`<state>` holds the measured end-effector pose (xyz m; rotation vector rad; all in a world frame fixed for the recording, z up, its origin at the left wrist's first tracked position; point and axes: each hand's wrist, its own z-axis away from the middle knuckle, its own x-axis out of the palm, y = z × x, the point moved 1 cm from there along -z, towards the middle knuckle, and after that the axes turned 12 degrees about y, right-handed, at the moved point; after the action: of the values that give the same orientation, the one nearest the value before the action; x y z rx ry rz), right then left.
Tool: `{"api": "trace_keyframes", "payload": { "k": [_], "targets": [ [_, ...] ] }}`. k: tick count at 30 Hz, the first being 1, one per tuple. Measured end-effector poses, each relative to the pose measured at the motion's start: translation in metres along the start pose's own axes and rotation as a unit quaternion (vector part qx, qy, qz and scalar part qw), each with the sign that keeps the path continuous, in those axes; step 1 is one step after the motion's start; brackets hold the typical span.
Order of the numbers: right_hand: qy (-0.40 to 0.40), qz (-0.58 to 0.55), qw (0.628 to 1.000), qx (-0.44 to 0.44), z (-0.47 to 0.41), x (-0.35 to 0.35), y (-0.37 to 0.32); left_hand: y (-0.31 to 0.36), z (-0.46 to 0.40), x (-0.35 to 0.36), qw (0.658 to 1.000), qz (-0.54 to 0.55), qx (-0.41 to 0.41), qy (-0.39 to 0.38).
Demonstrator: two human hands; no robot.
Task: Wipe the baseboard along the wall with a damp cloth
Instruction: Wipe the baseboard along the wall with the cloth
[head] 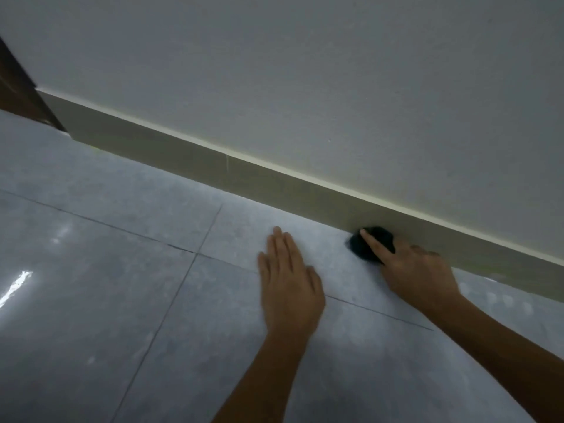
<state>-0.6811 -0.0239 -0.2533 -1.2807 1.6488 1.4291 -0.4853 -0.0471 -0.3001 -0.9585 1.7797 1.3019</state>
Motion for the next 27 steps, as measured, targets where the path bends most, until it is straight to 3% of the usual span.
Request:
{"api": "trace_keyframes", "payload": {
  "k": [4,7,11,14,16,22,27],
  "targets": [
    [0.117,-0.015,0.993,-0.001,-0.021,-0.007,0.002,0.016,0.011,0.015,0.999,-0.039,0.001,-0.029],
    [0.132,-0.022,0.991,-0.008,-0.038,0.001,-0.022,0.015,0.009,0.013,0.998,-0.053,0.009,-0.025],
    [0.072,-0.037,0.997,0.018,-0.023,0.015,-0.026,0.017,0.009,0.014,0.997,-0.066,0.015,-0.028],
    [-0.068,-0.068,0.993,0.075,0.005,0.011,-0.008,0.015,0.008,0.014,0.997,-0.066,0.02,-0.025],
    [-0.119,-0.077,0.983,0.116,0.03,0.01,0.013,0.016,0.009,0.014,0.997,-0.066,0.022,-0.029],
    [-0.178,-0.027,0.957,0.227,0.071,0.0,0.052,0.017,0.009,0.013,0.997,-0.073,0.022,-0.029],
    [-0.161,-0.126,0.958,0.202,0.017,-0.002,-0.004,0.016,0.009,0.014,0.997,-0.075,0.024,-0.027]
  ]
}}
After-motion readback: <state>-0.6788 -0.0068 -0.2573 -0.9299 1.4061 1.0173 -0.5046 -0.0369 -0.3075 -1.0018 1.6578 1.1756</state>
